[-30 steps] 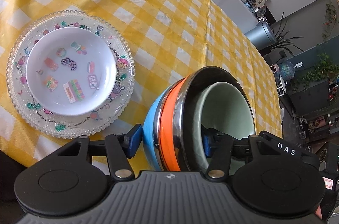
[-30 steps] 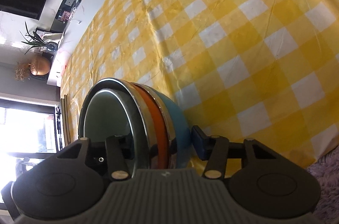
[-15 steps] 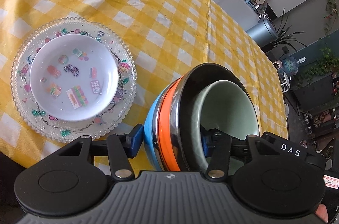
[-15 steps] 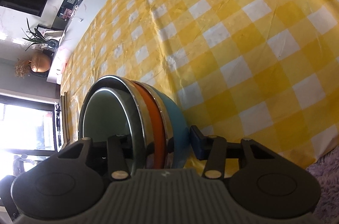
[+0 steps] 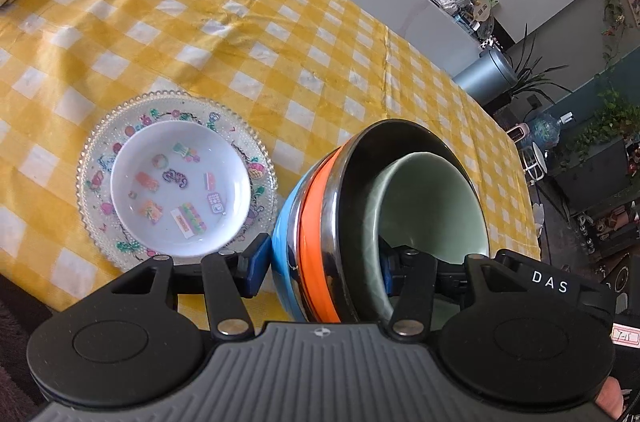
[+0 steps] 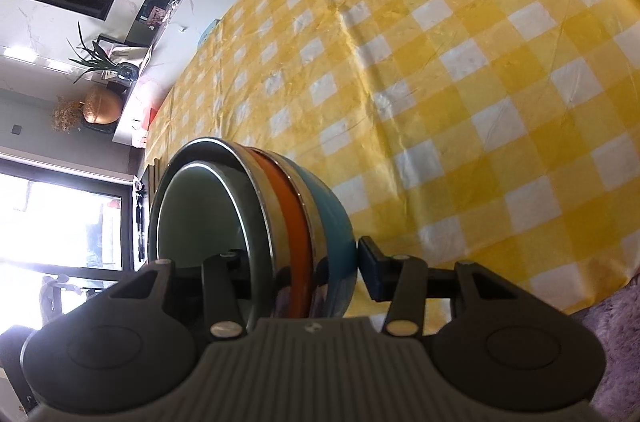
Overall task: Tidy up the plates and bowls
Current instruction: 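Lift the bowl stack with both grippers and lower it onto the sticker bowl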
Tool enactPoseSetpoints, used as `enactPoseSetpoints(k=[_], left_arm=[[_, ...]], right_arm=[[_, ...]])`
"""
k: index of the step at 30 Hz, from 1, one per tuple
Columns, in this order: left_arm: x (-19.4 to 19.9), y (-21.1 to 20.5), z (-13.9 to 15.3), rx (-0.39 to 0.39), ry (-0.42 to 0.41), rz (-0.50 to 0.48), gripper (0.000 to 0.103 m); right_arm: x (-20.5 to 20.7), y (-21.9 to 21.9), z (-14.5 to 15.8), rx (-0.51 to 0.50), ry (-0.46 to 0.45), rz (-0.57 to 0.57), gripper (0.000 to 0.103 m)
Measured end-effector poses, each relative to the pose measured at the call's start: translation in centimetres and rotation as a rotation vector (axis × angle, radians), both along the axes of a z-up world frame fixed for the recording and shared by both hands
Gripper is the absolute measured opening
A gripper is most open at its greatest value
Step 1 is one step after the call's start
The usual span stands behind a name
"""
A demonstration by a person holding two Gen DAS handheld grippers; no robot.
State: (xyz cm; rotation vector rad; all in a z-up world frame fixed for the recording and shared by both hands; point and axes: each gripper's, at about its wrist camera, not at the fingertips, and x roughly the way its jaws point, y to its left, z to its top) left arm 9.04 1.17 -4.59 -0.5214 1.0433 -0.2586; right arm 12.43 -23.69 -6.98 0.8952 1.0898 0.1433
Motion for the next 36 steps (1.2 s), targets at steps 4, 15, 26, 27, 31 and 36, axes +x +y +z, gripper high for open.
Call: enactPoseSetpoints(k=[4, 15, 26, 27, 31, 36], left_arm=[[-0.3, 1.7, 1.2, 0.007, -0.034, 0.021, 0.059], [0.4, 7.5, 2.0, 0.006, -0.054, 0.148, 0.058], [2.2, 9.7, -1.1, -0.033, 0.001, 0.168, 0.058], [2.4, 9.6, -1.3, -0.035, 0.007, 0.166, 0.058], [2.7, 9.9, -2.2, -0.036, 0.033, 0.167, 0.058], [3.0, 10.3, -2.6, -0.042, 0.031, 0.176, 0.058]], right_arm=[[0.4, 1.7, 1.1, 0.007, -0.026, 0.026, 0.047], [3.2, 7.7, 1.8, 0.032, -0.032, 0.106, 0.047], [5.4, 10.4, 0.1, -0.008, 0.009, 0.129, 0.047], [5.5, 10.3, -0.1, -0.011, 0.013, 0.126, 0.047], [6.1, 10.4, -0.9, -0.016, 0.036, 0.125, 0.047], [6.6, 10.8, -1.5, -0.016, 0.037, 0.134, 0.047]])
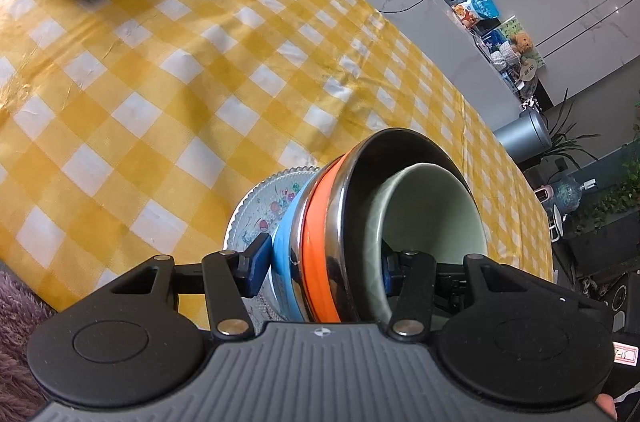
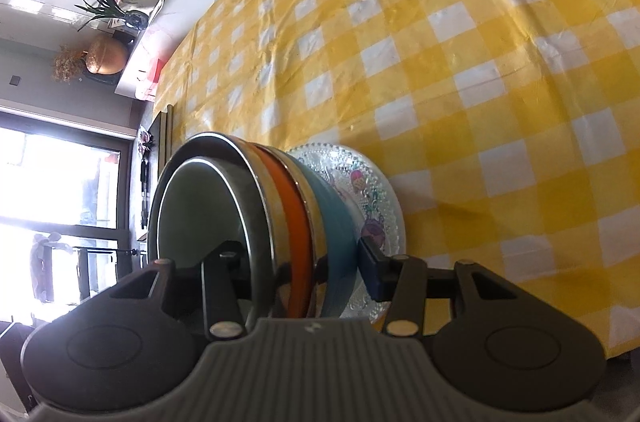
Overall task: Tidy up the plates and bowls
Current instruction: 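Lift the bowl stack with both grippers and lower it onto the sticker bowl, then open both grippers to release the bowl stack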
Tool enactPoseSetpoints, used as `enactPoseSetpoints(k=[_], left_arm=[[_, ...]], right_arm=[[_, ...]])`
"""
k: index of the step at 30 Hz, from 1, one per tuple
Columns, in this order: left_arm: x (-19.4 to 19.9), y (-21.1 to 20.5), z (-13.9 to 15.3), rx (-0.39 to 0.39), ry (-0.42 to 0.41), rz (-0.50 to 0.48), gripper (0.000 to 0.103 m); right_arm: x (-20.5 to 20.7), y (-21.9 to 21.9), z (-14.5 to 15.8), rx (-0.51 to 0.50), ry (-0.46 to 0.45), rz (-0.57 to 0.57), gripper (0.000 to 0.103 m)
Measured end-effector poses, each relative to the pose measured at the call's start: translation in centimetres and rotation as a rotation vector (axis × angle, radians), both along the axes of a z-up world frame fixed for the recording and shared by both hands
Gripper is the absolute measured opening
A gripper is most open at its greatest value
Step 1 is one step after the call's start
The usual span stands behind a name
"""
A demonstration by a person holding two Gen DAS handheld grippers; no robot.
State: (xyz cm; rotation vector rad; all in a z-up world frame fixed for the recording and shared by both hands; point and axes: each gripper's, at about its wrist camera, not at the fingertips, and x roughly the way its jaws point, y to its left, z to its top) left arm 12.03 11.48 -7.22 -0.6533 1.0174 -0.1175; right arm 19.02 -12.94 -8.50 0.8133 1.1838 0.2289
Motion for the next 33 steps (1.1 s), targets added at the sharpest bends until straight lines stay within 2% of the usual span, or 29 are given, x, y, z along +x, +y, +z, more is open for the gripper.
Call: enactPoseSetpoints(k=[15, 17, 19, 21, 25, 33], left_arm=[[0.2, 0.1, 0.0, -0.004, -0.028, 0.003, 0.059], [0.2, 0.1, 0.0, 0.007, -0.041, 0.004, 0.059], [0.2, 0.0, 0.1, 0.015, -0.048, 0.005, 0.068], [0.2, -0.1, 0.2, 0.025, -0.053, 0.006, 0.073], [-0.3, -0.4, 0.9, 0.073, -0.074, 0.025, 0.073], [-2.1, 0.1, 4.0, 0.134, -0.156, 0.076, 0.074]], right_arm=[[0.1, 0.5, 0.3, -0.028, -0.049, 0.023, 0.051], [0.0, 0.7, 0.4, -0.037, -0.064, 0.031, 0.057], [-0.2, 0.9, 0.8, -0.062, -0.093, 0.032, 0.061], [-0.3, 0.9, 1.3, -0.091, -0.113, 0.032, 0.065], [-0.8, 0.6, 1.9, -0.115, -0.139, 0.026, 0.07], [-3.0, -0.3, 4.4, -0.213, -0.248, 0.007, 0.07]])
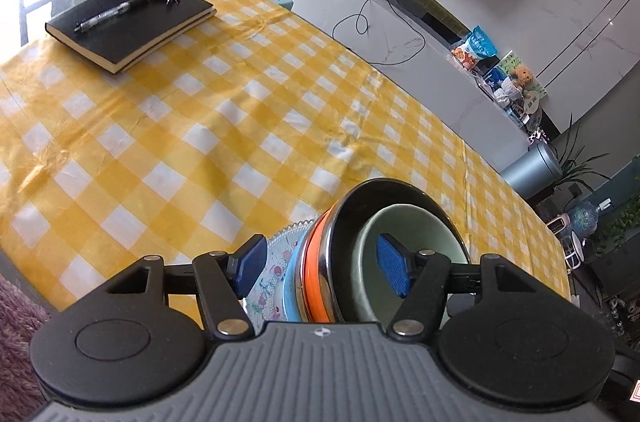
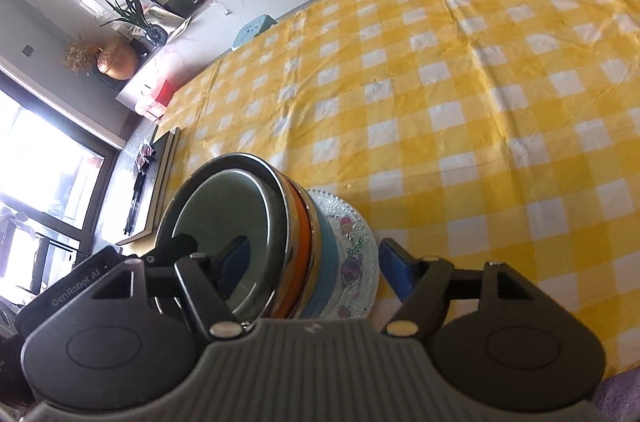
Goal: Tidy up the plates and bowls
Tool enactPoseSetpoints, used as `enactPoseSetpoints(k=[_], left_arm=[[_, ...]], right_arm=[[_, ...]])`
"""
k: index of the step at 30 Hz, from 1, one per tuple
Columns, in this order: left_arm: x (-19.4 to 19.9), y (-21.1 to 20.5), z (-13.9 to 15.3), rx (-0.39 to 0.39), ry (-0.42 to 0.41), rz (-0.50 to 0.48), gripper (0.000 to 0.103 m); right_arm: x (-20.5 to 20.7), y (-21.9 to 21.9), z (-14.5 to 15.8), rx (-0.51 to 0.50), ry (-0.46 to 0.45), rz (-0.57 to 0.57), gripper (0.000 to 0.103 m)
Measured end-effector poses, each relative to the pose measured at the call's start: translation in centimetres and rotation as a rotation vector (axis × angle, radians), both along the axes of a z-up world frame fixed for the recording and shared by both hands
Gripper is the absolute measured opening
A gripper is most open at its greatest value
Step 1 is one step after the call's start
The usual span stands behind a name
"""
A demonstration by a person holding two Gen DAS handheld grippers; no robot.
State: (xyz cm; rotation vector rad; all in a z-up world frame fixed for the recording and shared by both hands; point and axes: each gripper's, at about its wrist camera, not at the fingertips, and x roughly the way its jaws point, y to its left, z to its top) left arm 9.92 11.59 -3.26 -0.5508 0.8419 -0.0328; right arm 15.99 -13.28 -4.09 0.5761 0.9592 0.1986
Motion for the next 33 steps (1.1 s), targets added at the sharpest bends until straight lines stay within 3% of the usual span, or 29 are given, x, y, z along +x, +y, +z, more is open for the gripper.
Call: enactPoseSetpoints(k=[4, 9, 14, 17, 20, 22, 27, 30, 33], left_arm=[[-2.0, -1.0, 2.2, 0.086, -0.1, -0.05, 0.074], [-5.7, -3.1, 5.1, 0.27, -0.264, -0.157, 0.074], [-10.0, -4.9, 6.2, 0.497, -0.393, -0.201, 0.074], [-12.0, -6.1, 6.1, 0.639, -0.429, -0.209, 0.074], [-13.2, -6.5, 5.5, 0.64, -0.397, -0.234, 0.076], [-13.4, -6.7, 4.9, 0.623, -0.339, -0.238, 0.083], [-13.4, -6.7, 3.4, 0.593, -0.236, -0.255, 0.085], [-13.7, -6.2, 2.6, 0.556, -0.189, -0.242, 0.087], [-14.0, -6.2, 1.9, 0.571, -0.179, -0.248, 0.087]], right_arm=[[-2.2, -0.1, 2.0, -0.08, -0.101, -0.012, 0.07], [-5.9, 0.2, 4.1, -0.19, -0.274, -0.038, 0.07], [-10.2, 1.1, 5.4, -0.302, -0.455, -0.028, 0.071], [-11.8, 1.2, 5.3, -0.343, -0.491, 0.008, 0.071], [-13.0, 1.2, 4.8, -0.342, -0.468, 0.036, 0.071], [-13.8, 1.3, 4.5, -0.354, -0.444, 0.039, 0.071], [-15.5, 2.3, 4.1, -0.413, -0.407, 0.078, 0.071], [-16.3, 2.9, 3.3, -0.453, -0.373, 0.07, 0.083], [-16.7, 2.9, 2.6, -0.467, -0.332, 0.048, 0.085]])
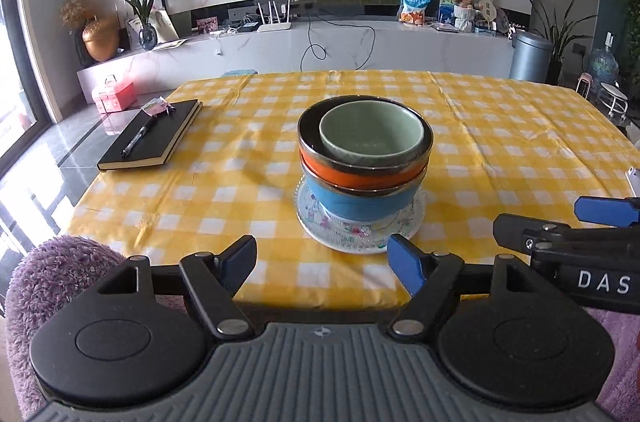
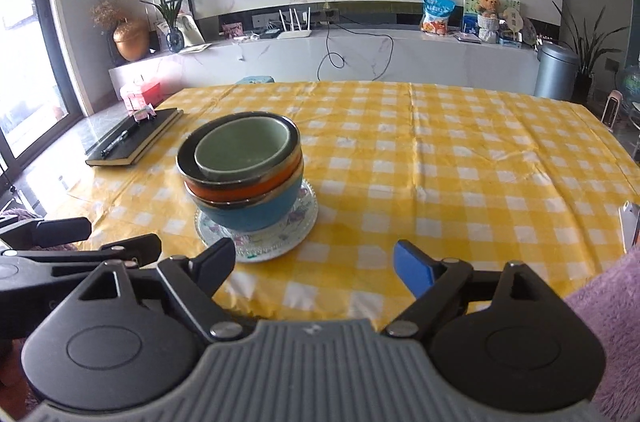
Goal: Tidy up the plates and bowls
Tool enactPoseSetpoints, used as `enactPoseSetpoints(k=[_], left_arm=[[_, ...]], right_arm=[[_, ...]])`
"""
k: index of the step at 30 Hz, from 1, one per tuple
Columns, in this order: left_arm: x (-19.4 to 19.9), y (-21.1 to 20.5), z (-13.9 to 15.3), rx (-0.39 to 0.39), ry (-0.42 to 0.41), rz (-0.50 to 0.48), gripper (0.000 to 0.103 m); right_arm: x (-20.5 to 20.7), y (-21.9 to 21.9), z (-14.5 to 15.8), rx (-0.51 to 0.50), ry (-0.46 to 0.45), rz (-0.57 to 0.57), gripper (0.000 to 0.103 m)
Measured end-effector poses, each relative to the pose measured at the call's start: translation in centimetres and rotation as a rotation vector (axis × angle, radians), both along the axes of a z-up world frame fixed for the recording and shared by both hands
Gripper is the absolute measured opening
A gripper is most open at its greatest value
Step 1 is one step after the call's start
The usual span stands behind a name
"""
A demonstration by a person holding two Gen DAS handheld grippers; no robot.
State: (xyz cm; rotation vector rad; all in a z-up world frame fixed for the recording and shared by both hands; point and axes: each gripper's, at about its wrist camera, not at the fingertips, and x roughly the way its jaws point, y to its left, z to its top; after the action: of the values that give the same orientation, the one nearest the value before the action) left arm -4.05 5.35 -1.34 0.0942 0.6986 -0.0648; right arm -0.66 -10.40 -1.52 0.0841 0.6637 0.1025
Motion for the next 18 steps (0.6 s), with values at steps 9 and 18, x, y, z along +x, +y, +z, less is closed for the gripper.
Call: enactPoseSetpoints(k=[9, 18], left_arm=[[0.9, 1.0, -1.1, -0.01, 0.04, 0.054, 0.087], [0.9, 0.4, -1.5, 0.025, 0.028, 0.044, 0.087]], right_arm=[[0.3, -0.2, -1.6, -0.033, 0.036, -0.041, 0.088], [1.0, -0.2, -2.4, -0.037, 0.062, -0.038, 0.088]])
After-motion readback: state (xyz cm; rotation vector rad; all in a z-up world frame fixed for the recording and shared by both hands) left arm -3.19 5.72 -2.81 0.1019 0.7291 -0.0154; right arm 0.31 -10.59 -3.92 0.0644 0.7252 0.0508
